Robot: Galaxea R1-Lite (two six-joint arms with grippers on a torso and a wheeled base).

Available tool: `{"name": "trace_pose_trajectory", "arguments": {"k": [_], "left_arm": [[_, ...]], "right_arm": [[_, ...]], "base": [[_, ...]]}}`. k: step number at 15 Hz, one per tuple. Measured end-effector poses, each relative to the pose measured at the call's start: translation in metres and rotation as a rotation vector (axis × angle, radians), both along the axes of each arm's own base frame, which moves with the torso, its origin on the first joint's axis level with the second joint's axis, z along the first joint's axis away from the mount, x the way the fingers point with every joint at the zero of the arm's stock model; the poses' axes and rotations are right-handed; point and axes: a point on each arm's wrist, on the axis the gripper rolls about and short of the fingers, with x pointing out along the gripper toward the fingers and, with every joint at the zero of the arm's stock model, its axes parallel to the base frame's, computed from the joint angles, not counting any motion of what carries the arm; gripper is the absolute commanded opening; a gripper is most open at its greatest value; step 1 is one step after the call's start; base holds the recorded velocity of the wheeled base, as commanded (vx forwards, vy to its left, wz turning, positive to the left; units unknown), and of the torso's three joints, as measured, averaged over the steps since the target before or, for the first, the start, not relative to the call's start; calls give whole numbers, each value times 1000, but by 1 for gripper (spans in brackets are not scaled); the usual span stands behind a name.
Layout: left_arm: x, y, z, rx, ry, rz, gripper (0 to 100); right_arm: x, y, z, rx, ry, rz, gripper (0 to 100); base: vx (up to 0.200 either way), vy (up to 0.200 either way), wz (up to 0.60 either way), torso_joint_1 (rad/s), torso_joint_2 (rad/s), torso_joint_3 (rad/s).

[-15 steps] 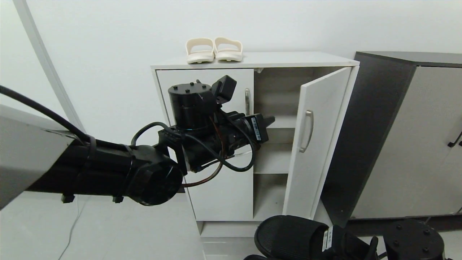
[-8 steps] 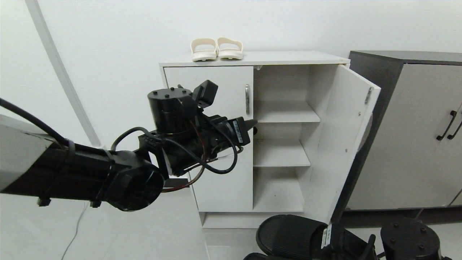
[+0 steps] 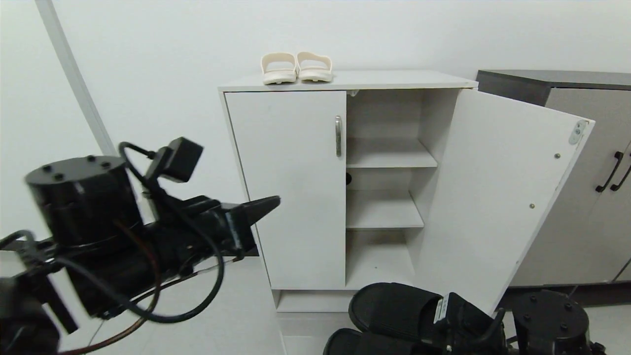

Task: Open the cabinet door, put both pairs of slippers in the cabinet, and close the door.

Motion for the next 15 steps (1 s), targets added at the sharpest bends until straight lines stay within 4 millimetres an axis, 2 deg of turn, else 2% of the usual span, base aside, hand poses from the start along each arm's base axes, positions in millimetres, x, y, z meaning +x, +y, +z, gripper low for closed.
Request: {"name": "trace_pose_trajectory", "arguments": {"k": [6,9,13,15], "left_arm": [[-103,65,-28,107,-7,294,0],[-151,96,-50,197,-9,460,0],[-203,115,-85,278,-60,665,0],[-213,116,-108,297,-83,736,0]], "right_arm": [[6,-1,-6,-4,3,-25,0],[8,-3,-6,-1,0,-36,0],[9,-3,-9,-8,7,-37,0],[9,-3,-10,-13,12,-38,0]], "base": [[0,0,0,0,0,0],[0,0,0,0,0,0],[0,0,0,0,0,0],[0,0,0,0,0,0]]}}
